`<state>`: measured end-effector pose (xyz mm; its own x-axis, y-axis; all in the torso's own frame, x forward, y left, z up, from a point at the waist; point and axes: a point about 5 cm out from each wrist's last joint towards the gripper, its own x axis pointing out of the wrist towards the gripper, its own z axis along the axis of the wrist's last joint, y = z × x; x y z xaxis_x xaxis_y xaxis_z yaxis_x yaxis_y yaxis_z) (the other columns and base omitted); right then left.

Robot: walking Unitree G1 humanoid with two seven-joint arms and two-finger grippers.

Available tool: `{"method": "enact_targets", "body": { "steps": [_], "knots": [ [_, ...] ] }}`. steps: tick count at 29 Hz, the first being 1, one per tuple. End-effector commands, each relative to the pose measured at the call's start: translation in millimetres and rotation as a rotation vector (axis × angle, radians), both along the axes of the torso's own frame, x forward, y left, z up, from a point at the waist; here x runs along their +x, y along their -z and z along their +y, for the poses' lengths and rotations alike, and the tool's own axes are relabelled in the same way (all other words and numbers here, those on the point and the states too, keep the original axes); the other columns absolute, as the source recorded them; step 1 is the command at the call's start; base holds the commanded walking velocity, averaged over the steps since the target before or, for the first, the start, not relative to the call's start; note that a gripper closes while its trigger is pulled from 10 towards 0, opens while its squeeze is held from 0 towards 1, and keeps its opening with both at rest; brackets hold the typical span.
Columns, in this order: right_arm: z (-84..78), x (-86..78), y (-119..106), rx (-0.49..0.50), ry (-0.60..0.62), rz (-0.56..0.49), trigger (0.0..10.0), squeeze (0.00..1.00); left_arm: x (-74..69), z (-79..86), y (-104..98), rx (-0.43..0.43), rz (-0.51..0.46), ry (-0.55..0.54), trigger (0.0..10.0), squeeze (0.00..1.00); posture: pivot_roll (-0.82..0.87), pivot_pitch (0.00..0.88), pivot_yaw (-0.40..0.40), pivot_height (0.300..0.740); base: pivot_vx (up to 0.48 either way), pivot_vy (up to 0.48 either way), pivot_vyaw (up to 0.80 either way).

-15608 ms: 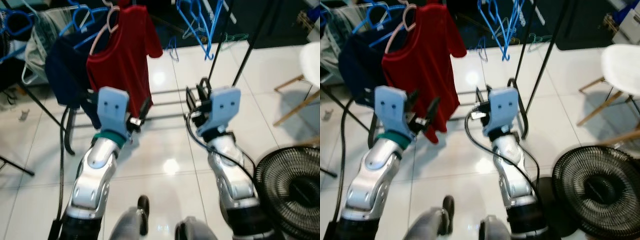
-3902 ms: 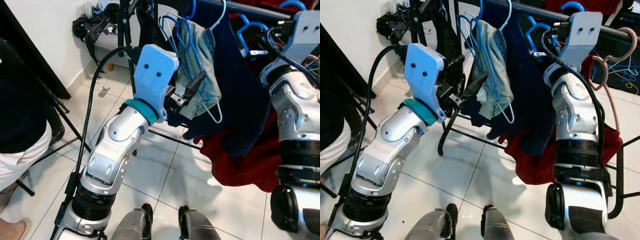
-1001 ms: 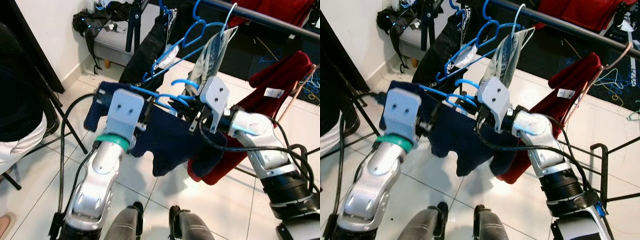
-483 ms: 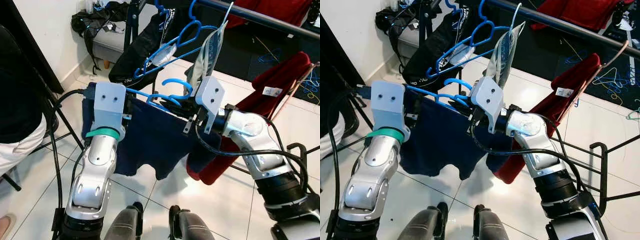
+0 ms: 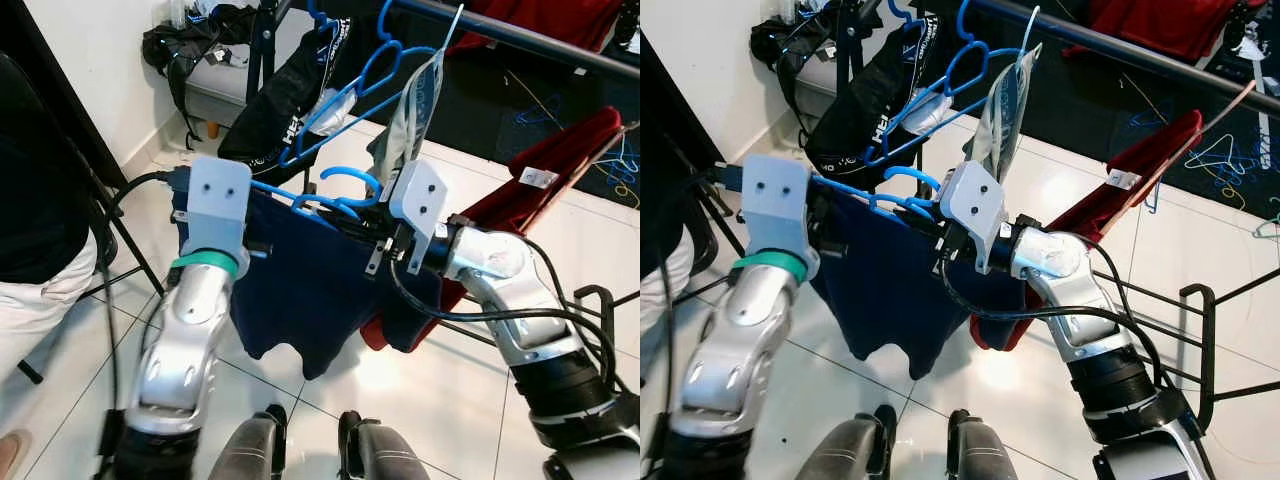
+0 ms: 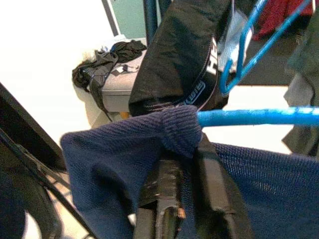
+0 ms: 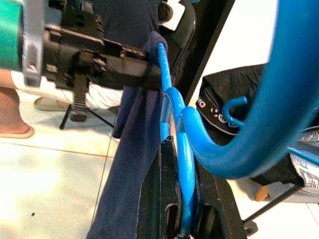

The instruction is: Hang hanger

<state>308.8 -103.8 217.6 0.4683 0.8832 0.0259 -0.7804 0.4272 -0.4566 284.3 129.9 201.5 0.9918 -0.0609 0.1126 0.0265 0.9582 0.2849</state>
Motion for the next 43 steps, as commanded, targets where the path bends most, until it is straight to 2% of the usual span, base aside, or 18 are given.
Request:
{"method": "enact_targets", "body": {
  "steps": [1,4,9,11,12,14,15,16,24,25,26,28,30,34,35,38,40,43],
  "knots": [
    [-0.9,-3.9,-0.2,-0.005,-0.018,-0.020,10.0,0.00,-5.3,-3.9,-0.8,0.047,-0.024,0.051,0.0,0.00,-0.05,0.136,0.040,0.740,0.000,0.000,0.00],
    [-0.8,-4.6,0.5,-0.009,-0.020,-0.018,10.0,0.00,-7.3,-1.5,-0.1,0.106,-0.036,0.079,0.0,0.00,-0.05,0.138,0.042,0.740,0.000,0.000,0.00],
    [-2.0,-4.3,0.0,-0.006,-0.013,-0.020,10.0,0.00,-8.1,0.3,-2.3,0.130,-0.045,0.099,0.0,0.00,-0.05,0.141,0.045,0.740,0.000,0.000,0.00],
    [-2.7,-3.8,-0.1,-0.007,-0.009,-0.022,10.0,0.00,-9.8,2.3,-3.3,0.151,-0.048,0.106,0.3,0.00,-0.04,0.144,0.050,0.740,0.000,0.000,0.00],
    [-2.7,-3.5,-0.3,-0.006,-0.007,-0.023,10.0,0.00,-10.3,4.8,-4.4,0.162,-0.051,0.104,1.6,0.00,-0.04,0.145,0.054,0.740,0.000,0.000,0.00],
    [-2.8,-3.3,-0.4,-0.006,-0.006,-0.024,10.0,0.00,-10.7,7.1,-5.2,0.172,-0.054,0.103,1.6,0.00,-0.04,0.145,0.054,0.740,0.000,0.000,0.00],
    [-3.1,-3.0,-0.6,-0.005,-0.004,-0.026,10.0,0.00,-10.0,11.8,-6.9,0.184,-0.059,0.090,3.4,0.00,-0.04,0.145,0.057,0.740,0.000,0.000,0.00],
    [-3.4,-2.7,-0.8,-0.005,-0.002,-0.028,10.0,0.00,-9.2,17.1,-9.1,0.208,-0.069,0.077,10.0,0.00,-0.04,0.146,0.060,0.740,0.000,0.000,0.00],
    [-5.4,-0.9,-1.5,-0.005,0.013,-0.035,10.0,0.00,-10.9,24.0,-12.2,0.238,-0.075,0.089,10.0,0.00,-0.04,0.146,0.065,0.740,0.000,0.000,0.00],
    [-8.4,2.7,-2.6,-0.007,0.049,-0.051,10.0,0.00,-17.2,19.7,-11.3,0.230,-0.064,0.149,10.0,0.00,-0.03,0.148,0.069,0.740,0.000,0.000,0.00],
    [-8.4,2.7,-2.6,-0.007,0.049,-0.051,10.0,0.00,-17.2,19.7,-11.3,0.230,-0.064,0.149,10.0,0.00,-0.03,0.148,0.069,0.740,0.000,0.000,0.00],
    [-15.1,12.3,-4.0,-0.019,0.140,-0.084,10.0,0.00,-28.8,10.5,-4.6,0.213,-0.015,0.253,10.0,0.00,-0.02,0.148,0.072,0.740,0.000,0.000,0.00],
    [-17.3,14.8,-4.8,-0.020,0.162,-0.094,10.0,0.00,-31.8,9.0,1.0,0.224,0.009,0.267,10.0,0.00,-0.02,0.148,0.072,0.740,0.000,0.000,0.00],
    [-23.6,13.7,-7.7,-0.030,0.153,-0.095,10.0,0.00,-28.5,17.8,12.9,0.236,0.068,0.185,10.0,0.00,-0.03,0.150,0.073,0.740,0.000,0.000,0.00],
    [-29.0,10.6,-9.2,-0.042,0.133,-0.087,10.0,0.00,-22.9,28.1,16.0,0.234,0.089,0.097,10.0,0.00,-0.03,0.149,0.074,0.740,0.000,0.000,0.00],
    [-29.0,10.6,-9.2,-0.042,0.133,-0.087,10.0,0.00,-22.9,28.1,16.0,0.234,0.089,0.097,10.0,0.00,-0.03,0.149,0.074,0.740,0.000,0.000,0.00],
    [-38.7,4.0,-9.0,-0.081,0.100,-0.066,10.0,0.00,-13.4,45.4,17.0,0.204,0.113,-0.025,10.0,0.00,-0.04,0.148,0.082,0.740,0.000,0.000,0.00],
    [-41.7,2.1,-8.1,-0.097,0.094,-0.061,10.0,0.00,-11.2,50.3,16.6,0.191,0.120,-0.052,10.0,0.00,-0.04,0.148,0.082,0.740,0.000,0.000,0.00]
  ]
}}
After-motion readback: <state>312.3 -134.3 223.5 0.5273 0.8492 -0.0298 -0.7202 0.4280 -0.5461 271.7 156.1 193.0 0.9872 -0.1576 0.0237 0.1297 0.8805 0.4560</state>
